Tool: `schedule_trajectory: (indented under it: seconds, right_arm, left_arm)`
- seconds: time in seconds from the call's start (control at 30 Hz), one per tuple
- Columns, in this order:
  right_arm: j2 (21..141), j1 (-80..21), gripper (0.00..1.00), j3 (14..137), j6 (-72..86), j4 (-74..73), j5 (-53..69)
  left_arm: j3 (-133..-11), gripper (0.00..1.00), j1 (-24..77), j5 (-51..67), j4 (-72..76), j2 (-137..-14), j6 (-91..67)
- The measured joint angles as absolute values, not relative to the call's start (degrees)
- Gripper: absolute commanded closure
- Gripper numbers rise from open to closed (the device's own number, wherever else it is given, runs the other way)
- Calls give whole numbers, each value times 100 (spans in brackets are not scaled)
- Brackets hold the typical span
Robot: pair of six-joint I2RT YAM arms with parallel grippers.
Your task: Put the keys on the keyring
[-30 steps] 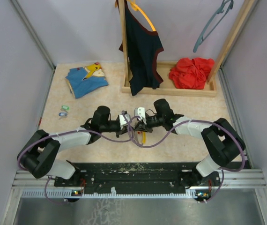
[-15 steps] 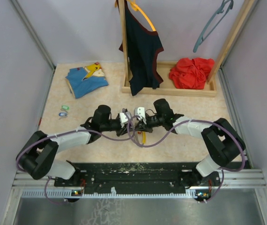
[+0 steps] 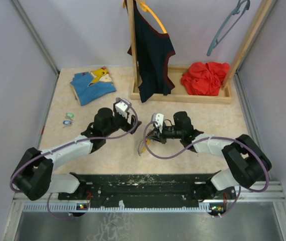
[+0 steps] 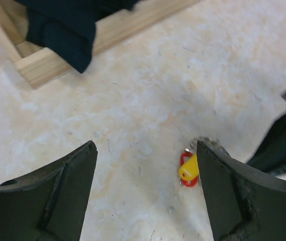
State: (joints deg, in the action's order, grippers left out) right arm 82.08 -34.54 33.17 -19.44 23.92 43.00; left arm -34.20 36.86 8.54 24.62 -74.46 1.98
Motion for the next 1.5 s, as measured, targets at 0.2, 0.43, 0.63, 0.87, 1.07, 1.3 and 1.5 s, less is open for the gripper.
schedule_trajectory:
  seconds: [0.2,0.43,0.63,0.87,1.07,1.3,1.5]
  right_arm:
    - [8165,-3420,100,2762,-1313,3553,4215]
    - [7717,-3494,100,2375,-1243,3951,3776]
    - [7454,-3802,100,2324,-1573,3953,3288]
    - [7400,-3938,100,2322,-1879,3857,2928]
    - [7391,-4012,100,2322,-2062,3785,2694]
    - [7391,-4106,100,2322,-2206,3723,2582]
    - [7389,-4125,100,2322,-2279,3673,2539]
  left_arm:
    - [-3787,1,3120,137,1911,-7367,-751]
    - [-4091,2,1599,-316,495,-7310,-1564]
    - [-4523,6,279,-637,-395,-7636,-1673]
    - [-5092,19,-823,-808,-851,-8418,-1592]
    - [-5472,34,-1249,-836,-1028,-9181,-1476]
    - [-5636,55,-1562,-727,-1184,-9797,-1291]
    - [-5881,75,-1656,-469,-1341,-10077,-1179]
